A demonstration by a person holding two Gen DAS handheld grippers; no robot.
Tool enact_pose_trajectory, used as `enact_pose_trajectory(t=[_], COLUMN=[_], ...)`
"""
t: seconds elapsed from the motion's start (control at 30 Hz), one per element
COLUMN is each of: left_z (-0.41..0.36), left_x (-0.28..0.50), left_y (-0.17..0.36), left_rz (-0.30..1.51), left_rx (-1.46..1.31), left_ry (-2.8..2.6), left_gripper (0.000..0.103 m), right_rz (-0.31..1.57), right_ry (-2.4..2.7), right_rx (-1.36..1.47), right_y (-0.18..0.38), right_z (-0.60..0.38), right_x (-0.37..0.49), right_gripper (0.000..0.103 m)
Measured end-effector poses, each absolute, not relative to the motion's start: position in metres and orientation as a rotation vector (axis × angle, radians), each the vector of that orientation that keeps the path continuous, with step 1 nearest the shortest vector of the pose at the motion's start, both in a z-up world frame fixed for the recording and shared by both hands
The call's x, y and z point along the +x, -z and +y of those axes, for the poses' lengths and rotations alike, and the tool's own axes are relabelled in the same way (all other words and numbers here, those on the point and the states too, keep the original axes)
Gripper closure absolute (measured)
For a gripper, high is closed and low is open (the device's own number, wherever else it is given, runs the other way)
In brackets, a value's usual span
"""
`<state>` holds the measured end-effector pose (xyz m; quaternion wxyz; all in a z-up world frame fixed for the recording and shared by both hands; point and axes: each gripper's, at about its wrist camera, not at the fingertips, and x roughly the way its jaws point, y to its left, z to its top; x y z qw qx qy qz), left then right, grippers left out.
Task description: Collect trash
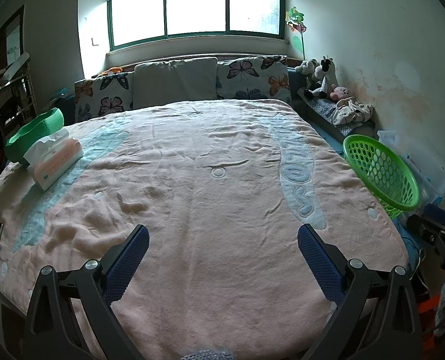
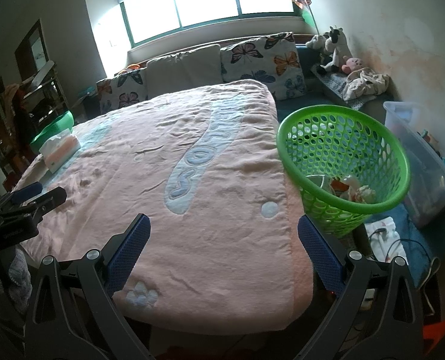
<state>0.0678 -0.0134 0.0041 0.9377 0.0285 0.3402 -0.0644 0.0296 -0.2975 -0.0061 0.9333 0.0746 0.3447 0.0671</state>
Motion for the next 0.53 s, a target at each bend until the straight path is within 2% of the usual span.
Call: enact_pose_trajectory(t=[0.53], left_z=[-0.0119], left_x=[0.0686], left_y=[-0.0057], left_rz=[0.690], left_rx=[0.050], left_ry=[0.103], left_gripper=[0.007], right_rz=[0.704], right_ry=[-0.140], right_rx=[0.155], right_y=[0.0073], right_z=[-0.2977], right_x=[0.0297], right_gripper=[0.005])
